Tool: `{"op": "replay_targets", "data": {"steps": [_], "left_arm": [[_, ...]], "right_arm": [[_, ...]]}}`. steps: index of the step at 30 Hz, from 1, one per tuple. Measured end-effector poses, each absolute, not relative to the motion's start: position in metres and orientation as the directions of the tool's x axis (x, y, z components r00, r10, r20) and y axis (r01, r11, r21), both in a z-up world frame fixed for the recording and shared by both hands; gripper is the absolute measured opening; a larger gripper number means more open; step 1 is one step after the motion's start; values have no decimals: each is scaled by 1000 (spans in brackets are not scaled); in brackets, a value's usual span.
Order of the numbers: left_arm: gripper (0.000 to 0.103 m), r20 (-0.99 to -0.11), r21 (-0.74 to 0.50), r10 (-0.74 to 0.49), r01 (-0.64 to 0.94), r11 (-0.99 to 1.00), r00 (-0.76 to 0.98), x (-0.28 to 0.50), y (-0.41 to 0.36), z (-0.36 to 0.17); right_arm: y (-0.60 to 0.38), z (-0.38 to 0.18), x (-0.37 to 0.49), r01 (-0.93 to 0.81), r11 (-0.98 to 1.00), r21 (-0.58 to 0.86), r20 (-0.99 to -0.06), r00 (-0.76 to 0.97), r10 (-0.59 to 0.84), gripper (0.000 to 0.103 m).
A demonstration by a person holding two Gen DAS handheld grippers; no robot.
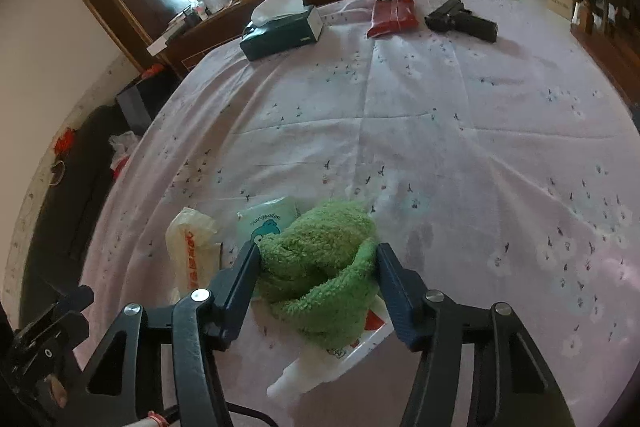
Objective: Collect trash
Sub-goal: 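Grasp the green towel with right tool while left tool grasps white plastic bag, then carry green towel and white plastic bag with both tools over the red wastebasket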
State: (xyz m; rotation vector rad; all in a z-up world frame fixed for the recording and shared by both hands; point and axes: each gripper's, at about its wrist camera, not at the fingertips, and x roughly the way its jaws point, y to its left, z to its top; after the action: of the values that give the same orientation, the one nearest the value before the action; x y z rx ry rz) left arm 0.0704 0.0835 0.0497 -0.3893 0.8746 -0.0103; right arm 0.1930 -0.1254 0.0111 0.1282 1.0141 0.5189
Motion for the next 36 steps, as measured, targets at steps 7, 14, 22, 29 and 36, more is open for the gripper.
{"op": "replay_targets", "data": {"steps": [7, 14, 22, 29, 36], "left_arm": [[82, -775, -365, -205, -159, 917, 597, 103, 79, 24], [53, -829, -303, -139, -225, 926, 542, 138, 75, 5], [13, -837, -300, -142, -227, 927, 528, 138, 83, 0], [12, -791, -353, -189, -184, 917, 581, 116, 88, 15], [12, -760, -398, -228, -159, 904, 609, 95, 87, 33]], "right_arm": [[-129, 26, 180, -381, 873, 305, -752, 465, 466, 5], [-144, 32, 179, -376, 837, 397, -699, 468, 541, 14], [-140, 21, 186, -357, 854, 379, -734, 446, 512, 86], [-120, 0, 190, -382, 851, 361, -771, 391, 503, 65], [-107, 18, 167, -436, 872, 223, -783, 452, 426, 40]]}}
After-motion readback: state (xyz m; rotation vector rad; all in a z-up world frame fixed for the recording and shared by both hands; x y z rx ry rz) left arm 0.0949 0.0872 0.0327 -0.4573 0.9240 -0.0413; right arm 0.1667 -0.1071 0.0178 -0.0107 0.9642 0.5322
